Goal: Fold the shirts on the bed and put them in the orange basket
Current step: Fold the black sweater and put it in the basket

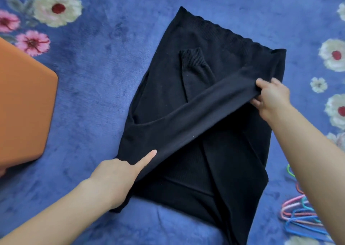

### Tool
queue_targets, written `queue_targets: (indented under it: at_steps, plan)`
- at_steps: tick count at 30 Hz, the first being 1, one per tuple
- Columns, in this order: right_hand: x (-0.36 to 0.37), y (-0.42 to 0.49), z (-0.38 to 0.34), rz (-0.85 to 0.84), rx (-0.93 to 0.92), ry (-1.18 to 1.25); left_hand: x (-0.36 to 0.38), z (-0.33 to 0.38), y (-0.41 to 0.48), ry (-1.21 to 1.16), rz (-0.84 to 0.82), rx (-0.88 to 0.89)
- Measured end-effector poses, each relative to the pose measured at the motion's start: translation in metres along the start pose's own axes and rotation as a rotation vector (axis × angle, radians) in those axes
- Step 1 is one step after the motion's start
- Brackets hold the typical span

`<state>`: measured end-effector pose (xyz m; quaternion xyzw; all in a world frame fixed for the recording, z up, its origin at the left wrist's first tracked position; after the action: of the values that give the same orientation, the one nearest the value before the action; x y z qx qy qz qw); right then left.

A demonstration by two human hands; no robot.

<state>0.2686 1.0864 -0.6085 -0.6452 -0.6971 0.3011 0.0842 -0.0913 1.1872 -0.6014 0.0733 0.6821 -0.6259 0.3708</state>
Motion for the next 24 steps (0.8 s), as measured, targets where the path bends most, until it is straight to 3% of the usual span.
queue_targets:
  at_steps: [3,4,7,9,13,19,21,24]
  plan:
    - [-0.017,0.011,0.026,0.083,0.029,-0.270,0.023,0.012,-0.003,-0.018,-0.072,0.028]
    - [-0.018,0.012,0.027,0.095,-0.002,-0.305,0.020,0.014,0.000,-0.053,-0.014,0.025]
    - [-0.017,0.013,0.025,0.140,-0.108,-0.345,-0.025,0.010,0.004,-0.220,0.636,-0.003]
    - [-0.019,0.008,0.017,0.192,-0.195,-0.388,-0.034,0.013,0.002,-0.315,0.905,0.014]
    - [-0.024,-0.016,0.016,0.154,-0.431,-0.800,0.013,0.020,0.033,-0.141,0.759,0.078]
    - [-0.056,-0.122,0.078,-0.243,-0.930,-1.058,0.031,0.010,0.010,-0.188,0.786,0.088]
    - [-0.090,-0.151,0.112,-0.318,-0.959,-1.126,0.049,-0.003,-0.012,-0.203,0.758,0.095]
    - [-0.149,-0.175,0.143,-0.272,-0.923,-1.192,0.077,-0.039,-0.043,-0.203,0.740,0.076]
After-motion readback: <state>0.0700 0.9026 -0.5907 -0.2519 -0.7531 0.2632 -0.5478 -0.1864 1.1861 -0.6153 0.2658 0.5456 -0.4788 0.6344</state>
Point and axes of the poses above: each hand's wrist, its own y-axis towards the middle knuckle, its own x-axis out of the palm, z = x × y, the point moved 8 cm from there along y, towards the middle knuckle, and after that the axes turned 7 degrees about z, right-handed, at the moved point
